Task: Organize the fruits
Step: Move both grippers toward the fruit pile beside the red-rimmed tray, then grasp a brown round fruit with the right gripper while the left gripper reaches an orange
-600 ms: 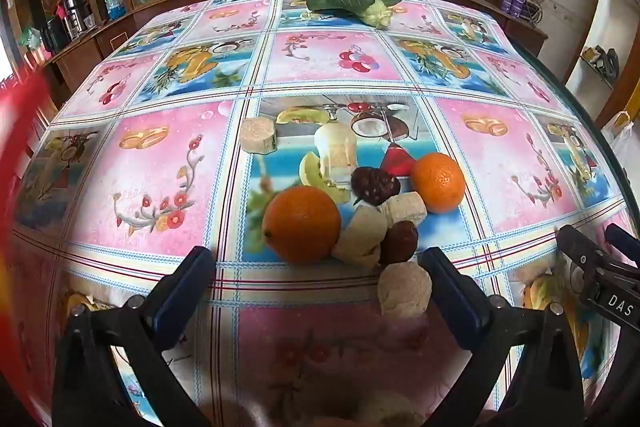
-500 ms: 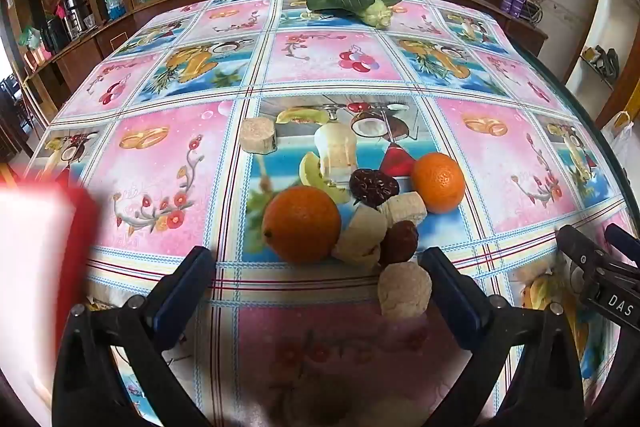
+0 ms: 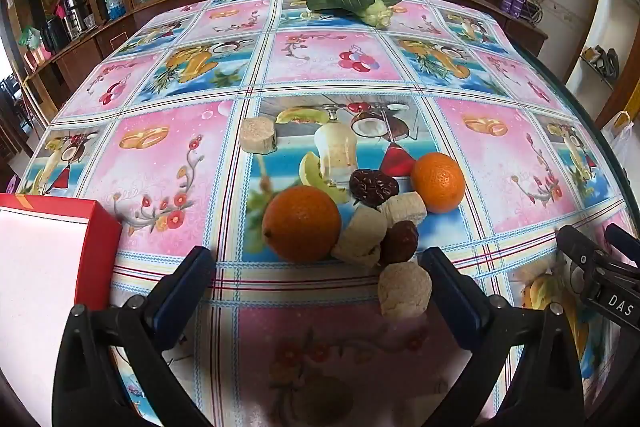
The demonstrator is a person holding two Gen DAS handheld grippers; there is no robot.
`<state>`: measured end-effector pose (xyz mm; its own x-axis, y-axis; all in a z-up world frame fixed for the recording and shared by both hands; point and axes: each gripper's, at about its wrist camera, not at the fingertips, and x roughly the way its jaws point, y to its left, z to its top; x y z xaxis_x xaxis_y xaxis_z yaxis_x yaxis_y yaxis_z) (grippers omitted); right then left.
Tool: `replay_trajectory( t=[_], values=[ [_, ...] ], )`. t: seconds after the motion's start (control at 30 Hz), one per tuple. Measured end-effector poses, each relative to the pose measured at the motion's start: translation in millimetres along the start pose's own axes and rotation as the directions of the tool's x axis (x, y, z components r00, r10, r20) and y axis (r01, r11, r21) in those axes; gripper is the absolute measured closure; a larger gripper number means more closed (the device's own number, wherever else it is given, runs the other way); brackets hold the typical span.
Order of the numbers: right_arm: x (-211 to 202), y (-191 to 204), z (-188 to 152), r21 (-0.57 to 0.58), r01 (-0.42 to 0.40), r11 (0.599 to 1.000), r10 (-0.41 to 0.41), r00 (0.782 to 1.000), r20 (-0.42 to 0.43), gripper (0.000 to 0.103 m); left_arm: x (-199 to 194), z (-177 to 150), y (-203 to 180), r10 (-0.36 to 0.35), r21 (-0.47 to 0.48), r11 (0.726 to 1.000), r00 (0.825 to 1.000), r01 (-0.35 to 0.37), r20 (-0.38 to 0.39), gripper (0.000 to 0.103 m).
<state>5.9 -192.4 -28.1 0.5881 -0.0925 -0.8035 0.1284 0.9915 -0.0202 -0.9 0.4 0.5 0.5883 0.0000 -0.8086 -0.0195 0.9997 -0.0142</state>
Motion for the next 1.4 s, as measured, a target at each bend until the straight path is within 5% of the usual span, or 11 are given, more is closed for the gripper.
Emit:
replay_trajectory(
  t=[0.3, 0.4, 0.5, 0.7, 0.83, 1.4],
  values=[
    [0.4, -0.2, 0.3, 0.002, 0.0, 1.0, 0.0, 1.0, 0.0, 0.0, 2.3, 0.3, -4.8, 0.027, -0.023, 0.999, 1.0, -0.027, -0.007, 0.001],
    [-0.7, 0.6, 0.6, -0.004, 0.003, 1.0, -0.003, 1.0, -0.004, 0.0, 2.0, 6.6, -1.2, -0.014, 0.0, 1.0, 0.995, 0.014, -0.095, 0.001],
    [-21.1, 7.1, -1.6, -0.036, -0.006, 0.999, 0.009, 0.997, 0.072, 0.0, -18.5, 2.7, 5.0, -0.013, 0.007, 1.0, 0.999, 0.013, -0.03, 0.003],
    [-90.2, 34.4, -9.4, -0.113, -0.093, 0.989, 0.121, 0.954, 0.273, 0.0, -81.8, -9.8, 28.0, 0.032, -0.027, 0.999, 0.991, -0.029, 0.132, 0.002],
    [-103.8, 58.9, -16.5, -0.133, -0.144, 0.981, 0.177, 0.942, 0.285, 0.0, -94.0, -16.8, 41.3, 0.038, -0.061, 0.998, 0.988, -0.029, 0.149, 0.002],
    [-124.1, 87.5, -32.4, -0.169, -0.12, 0.978, 0.163, 0.949, 0.27, 0.0, -107.4, -30.2, 69.1, 0.05, -0.092, 0.995, 0.985, -0.035, 0.166, 0.002]
  ],
)
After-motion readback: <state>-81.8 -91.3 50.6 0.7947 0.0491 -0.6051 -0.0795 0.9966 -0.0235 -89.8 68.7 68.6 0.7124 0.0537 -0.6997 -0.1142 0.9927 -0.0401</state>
